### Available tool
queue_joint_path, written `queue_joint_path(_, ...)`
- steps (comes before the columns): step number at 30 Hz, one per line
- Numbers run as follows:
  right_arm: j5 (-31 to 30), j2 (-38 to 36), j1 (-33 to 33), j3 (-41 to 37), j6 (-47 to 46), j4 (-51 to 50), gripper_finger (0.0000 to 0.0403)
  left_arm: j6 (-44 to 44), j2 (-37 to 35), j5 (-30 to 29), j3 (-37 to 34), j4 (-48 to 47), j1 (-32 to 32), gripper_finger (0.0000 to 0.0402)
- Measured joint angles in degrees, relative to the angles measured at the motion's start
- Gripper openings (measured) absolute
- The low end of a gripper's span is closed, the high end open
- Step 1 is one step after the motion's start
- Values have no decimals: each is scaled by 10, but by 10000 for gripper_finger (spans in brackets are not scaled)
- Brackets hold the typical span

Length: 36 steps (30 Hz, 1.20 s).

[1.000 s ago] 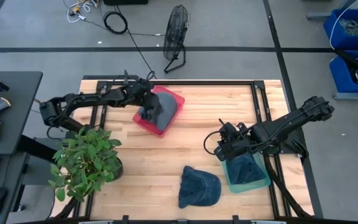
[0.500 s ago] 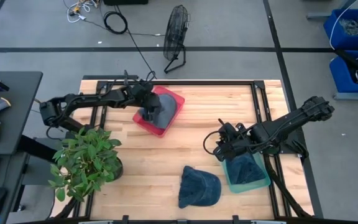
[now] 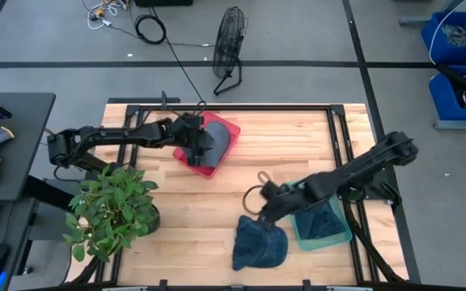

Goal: Pick & Place hat
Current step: Put the blue cap into the blue bin

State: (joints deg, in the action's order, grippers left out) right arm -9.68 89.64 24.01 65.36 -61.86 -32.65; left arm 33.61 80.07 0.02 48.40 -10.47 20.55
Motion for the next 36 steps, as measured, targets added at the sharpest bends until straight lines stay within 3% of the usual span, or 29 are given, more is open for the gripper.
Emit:
queue_joint_path(9,159,106,-3,0,-68,43,126,0,0,0,0,-2,-3,165)
queue_joint_path(13,161,114,-3,0,-77,58,126,0,0,0,0,-2,-3,165)
queue_joint_path(19,117,114,5,0,-98,51,126,0,0,0,0,-2,-3,165)
queue_joint_path(31,127,163,28,2,-135,66,124,1,0,0,0,-2,-3,165)
queue_joint_path(36,143,164,20,1,-137,71,70,5,0,0,0,-1,-3,165)
